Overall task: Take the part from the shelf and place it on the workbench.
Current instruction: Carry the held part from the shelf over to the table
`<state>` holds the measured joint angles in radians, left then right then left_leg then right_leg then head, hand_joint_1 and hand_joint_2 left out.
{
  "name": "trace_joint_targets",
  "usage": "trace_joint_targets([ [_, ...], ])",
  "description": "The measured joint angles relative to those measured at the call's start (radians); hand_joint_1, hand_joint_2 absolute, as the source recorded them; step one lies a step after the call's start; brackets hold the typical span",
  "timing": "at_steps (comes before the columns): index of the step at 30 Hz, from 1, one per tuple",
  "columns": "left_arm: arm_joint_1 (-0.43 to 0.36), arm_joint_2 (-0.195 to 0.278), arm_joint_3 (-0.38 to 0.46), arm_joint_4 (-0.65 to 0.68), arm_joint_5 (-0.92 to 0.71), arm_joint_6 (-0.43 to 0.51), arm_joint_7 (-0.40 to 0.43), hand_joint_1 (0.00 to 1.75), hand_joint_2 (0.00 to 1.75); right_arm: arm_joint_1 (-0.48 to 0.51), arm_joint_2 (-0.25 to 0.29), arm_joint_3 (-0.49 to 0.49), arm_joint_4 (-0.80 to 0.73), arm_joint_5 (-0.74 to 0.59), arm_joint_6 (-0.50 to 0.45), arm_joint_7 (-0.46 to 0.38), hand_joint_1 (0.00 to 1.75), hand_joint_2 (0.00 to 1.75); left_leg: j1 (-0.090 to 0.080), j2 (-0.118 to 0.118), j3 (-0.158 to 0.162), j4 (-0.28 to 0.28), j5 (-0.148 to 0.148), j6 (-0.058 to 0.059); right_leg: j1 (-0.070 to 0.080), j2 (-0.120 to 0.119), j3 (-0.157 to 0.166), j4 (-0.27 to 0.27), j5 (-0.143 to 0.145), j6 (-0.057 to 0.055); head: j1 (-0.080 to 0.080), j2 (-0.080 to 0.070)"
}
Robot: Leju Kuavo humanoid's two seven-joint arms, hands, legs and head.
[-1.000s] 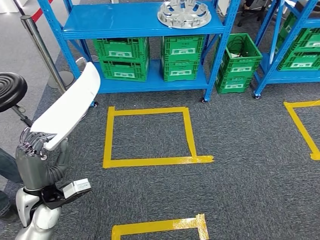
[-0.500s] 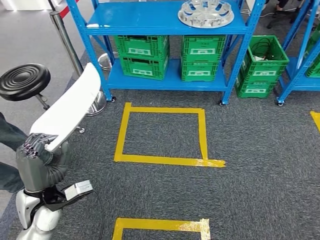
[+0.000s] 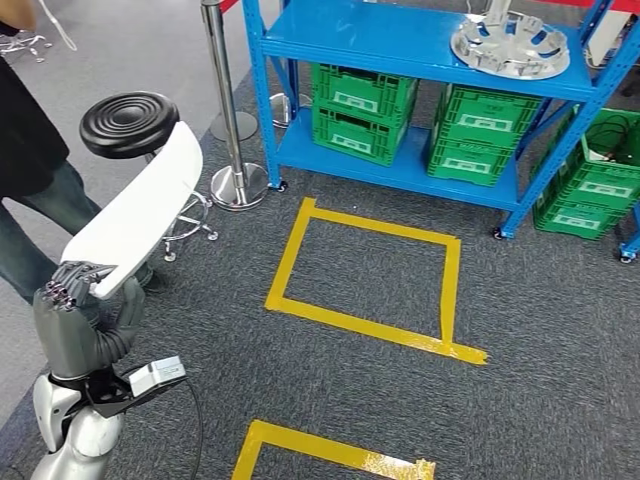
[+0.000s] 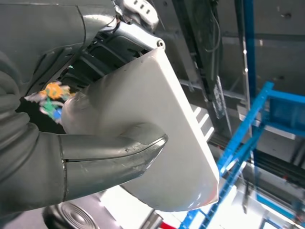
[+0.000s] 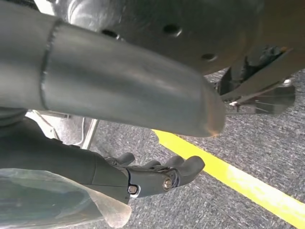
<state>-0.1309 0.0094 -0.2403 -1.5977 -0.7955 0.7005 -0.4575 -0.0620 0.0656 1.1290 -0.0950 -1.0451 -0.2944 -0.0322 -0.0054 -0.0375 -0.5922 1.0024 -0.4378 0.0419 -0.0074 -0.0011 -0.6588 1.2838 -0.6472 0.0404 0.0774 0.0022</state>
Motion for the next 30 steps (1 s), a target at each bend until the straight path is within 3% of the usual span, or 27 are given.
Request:
trace_joint_targets([
  [2,0.001,-0.002,0.0,0.0,0.003,0.0,-0.005,1.75,1.75,0.001,0.0,0.002,0.0,-0.001,0.001,0.0,0.0,0.0,0.002,-0.03,0.0,0.005,-0.001,-0.003,-0.006,0.013,0.033,-0.092,0.074,0.003,0.0,0.0],
  [4,-0.001,-0.005,0.0,0.0,0.006,0.0,-0.007,1.75,1.75,0.001,0.0,0.003,0.0,-0.004,0.001,0.0,0.0,0.0,0.003,-0.055,-0.006,0.017,-0.004,-0.012,-0.015,0.059,0.087,-0.212,0.123,0.005,0.0,0.0],
  [6,-0.002,-0.007,0.0,0.0,0.007,0.0,-0.007,1.75,1.75,0.0,0.0,0.003,0.0,-0.005,0.001,0.0,0.0,0.0,0.005,-0.078,-0.017,0.025,-0.002,-0.026,-0.017,0.085,0.111,-0.255,0.124,-0.001,-0.001,0.0],
  [8,0.0,-0.007,0.0,0.0,0.007,0.0,-0.008,1.75,1.75,-0.001,0.0,0.004,0.0,-0.007,0.002,0.0,0.0,0.0,0.007,-0.097,-0.025,0.025,0.004,-0.038,-0.017,0.063,0.115,-0.26,0.128,-0.013,-0.001,0.0],
  [10,0.0,-0.007,0.0,0.0,0.008,0.0,-0.008,1.75,1.75,-0.002,0.001,0.004,-0.001,-0.007,0.002,0.0,0.0,0.0,0.004,-0.066,-0.041,0.053,-0.015,-0.049,-0.02,0.036,0.117,-0.264,0.132,-0.026,-0.009,0.0],
  [12,-0.003,-0.007,0.0,0.0,0.009,0.0,-0.008,1.75,1.75,0.0,0.0,0.004,-0.001,-0.007,0.002,-0.001,0.0,0.0,0.004,-0.004,-0.09,0.16,-0.074,-0.059,-0.019,0.006,0.118,-0.265,0.131,-0.034,-0.019,0.0],
  [13,-0.003,-0.007,-0.001,0.0,0.009,0.0,-0.008,1.75,1.75,0.002,0.0,0.004,-0.001,-0.007,0.002,-0.001,0.0,0.0,0.007,0.014,-0.121,0.229,-0.104,-0.064,-0.017,-0.01,0.118,-0.265,0.13,-0.036,-0.021,0.0],
  [14,-0.002,-0.007,-0.001,0.0,0.009,0.0,-0.008,1.75,1.75,0.003,0.0,0.004,-0.001,-0.008,0.003,-0.001,0.0,0.0,0.01,0.022,-0.145,0.283,-0.122,-0.067,-0.016,-0.026,0.118,-0.265,0.128,-0.037,-0.02,0.0],
  [15,-0.001,-0.007,-0.001,0.0,0.009,0.0,-0.009,1.75,1.75,0.003,0.0,0.004,-0.001,-0.008,0.003,-0.001,0.0,0.0,0.012,0.026,-0.153,0.304,-0.123,-0.068,-0.015,-0.041,0.119,-0.265,0.127,-0.037,-0.021,0.0],
  [16,0.0,-0.007,-0.001,0.0,0.01,0.0,-0.011,1.75,1.75,0.003,0.0,0.004,-0.001,-0.009,0.003,-0.001,0.0,0.0,0.013,0.029,-0.141,0.286,-0.104,-0.067,-0.014,-0.055,0.12,-0.265,0.125,-0.037,-0.021,0.0],
  [17,0.0,-0.007,-0.001,0.0,0.011,0.0,-0.014,1.75,1.75,0.002,0.0,0.004,-0.002,-0.009,0.003,-0.001,0.0,0.0,0.013,0.036,-0.111,0.231,-0.072,-0.064,-0.014,-0.068,0.123,-0.265,0.123,-0.035,-0.021,0.0],
  [19,0.0,-0.008,0.0,0.0,0.015,0.0,-0.023,1.75,1.75,0.0,0.001,0.004,-0.002,-0.01,0.005,-0.001,0.0,0.0,0.002,0.079,-0.04,0.095,-0.022,-0.051,-0.011,-0.092,0.13,-0.264,0.117,-0.03,-0.021,0.0],
  [21,0.002,-0.009,0.002,0.0,0.019,0.0,-0.032,1.75,1.75,-0.001,0.001,0.005,-0.002,-0.01,0.007,-0.002,0.0,0.0,-0.009,0.108,-0.01,0.032,-0.015,-0.037,-0.006,-0.114,0.133,-0.265,0.111,-0.02,-0.021,0.0],
  [23,0.007,-0.01,0.007,-0.001,0.022,0.0,-0.037,1.75,1.75,-0.003,0.001,0.006,-0.002,-0.01,0.007,-0.001,0.0,0.0,-0.011,0.089,-0.011,0.025,-0.016,-0.027,-0.005,-0.132,0.139,-0.268,0.107,-0.009,-0.021,0.0],
  [25,0.011,-0.011,0.012,-0.002,0.025,0.0,-0.039,1.75,1.75,-0.006,0.002,0.008,-0.002,-0.01,0.007,0.0,0.0,0.0,-0.006,0.066,-0.007,0.014,-0.011,-0.015,-0.009,-0.096,0.132,-0.247,0.086,0.001,-0.019,-0.001],
  [27,0.01,-0.016,0.014,-0.002,0.029,0.0,-0.04,1.75,1.75,-0.006,0.002,0.009,-0.002,-0.01,0.006,0.0,0.0,0.0,-0.001,0.045,-0.004,0.008,-0.007,-0.005,-0.011,-0.029,0.085,-0.15,0.033,0.004,-0.015,-0.001],
  [29,0.011,-0.021,0.014,-0.002,0.031,0.0,-0.04,1.75,1.75,-0.003,0.002,0.01,-0.002,-0.011,0.006,0.001,0.0,0.0,-0.002,0.019,-0.005,0.008,-0.008,-0.001,-0.011,-0.004,0.017,-0.023,-0.012,0.004,-0.012,-0.001],
  [30,0.011,-0.023,0.014,-0.002,0.031,0.0,-0.04,1.75,1.75,-0.002,0.002,0.01,-0.002,-0.012,0.006,0.002,0.0,0.0,-0.002,0.005,-0.005,0.009,-0.008,-0.001,-0.011,-0.001,-0.005,0.008,-0.012,0.005,-0.012,-0.001],
])
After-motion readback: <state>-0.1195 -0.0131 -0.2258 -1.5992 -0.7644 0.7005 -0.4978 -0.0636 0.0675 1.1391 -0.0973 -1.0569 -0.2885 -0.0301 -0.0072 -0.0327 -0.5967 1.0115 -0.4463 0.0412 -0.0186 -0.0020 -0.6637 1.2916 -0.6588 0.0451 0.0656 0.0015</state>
